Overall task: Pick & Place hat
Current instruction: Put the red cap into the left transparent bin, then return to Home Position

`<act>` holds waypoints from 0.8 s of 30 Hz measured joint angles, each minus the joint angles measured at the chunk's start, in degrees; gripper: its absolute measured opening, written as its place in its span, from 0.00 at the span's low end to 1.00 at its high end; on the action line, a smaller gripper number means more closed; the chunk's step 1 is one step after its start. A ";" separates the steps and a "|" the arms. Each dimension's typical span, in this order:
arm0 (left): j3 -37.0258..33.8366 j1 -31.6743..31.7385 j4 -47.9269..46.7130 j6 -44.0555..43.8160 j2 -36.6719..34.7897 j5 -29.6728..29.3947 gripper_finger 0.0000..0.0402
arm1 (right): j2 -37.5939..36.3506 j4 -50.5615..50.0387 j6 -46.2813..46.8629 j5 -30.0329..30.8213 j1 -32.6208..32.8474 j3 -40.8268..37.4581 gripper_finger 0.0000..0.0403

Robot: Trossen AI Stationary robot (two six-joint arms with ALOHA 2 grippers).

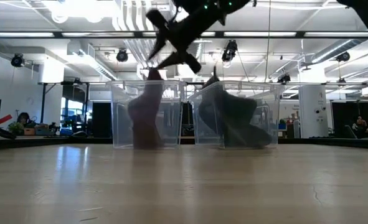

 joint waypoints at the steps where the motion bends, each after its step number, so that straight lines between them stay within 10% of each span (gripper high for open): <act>1: 0.00 0.00 0.02 -0.01 0.16 0.00 0.39 | 0.33 0.02 -0.53 -0.41 0.30 1.13 0.37; 12: 0.00 1.47 -0.73 0.25 -0.02 1.59 0.39 | -13.10 -16.06 -16.74 8.81 7.74 5.39 0.64; 24: -11.44 18.02 5.53 4.49 -0.42 33.07 0.39 | -40.07 -13.45 -7.37 24.57 26.31 -27.14 0.59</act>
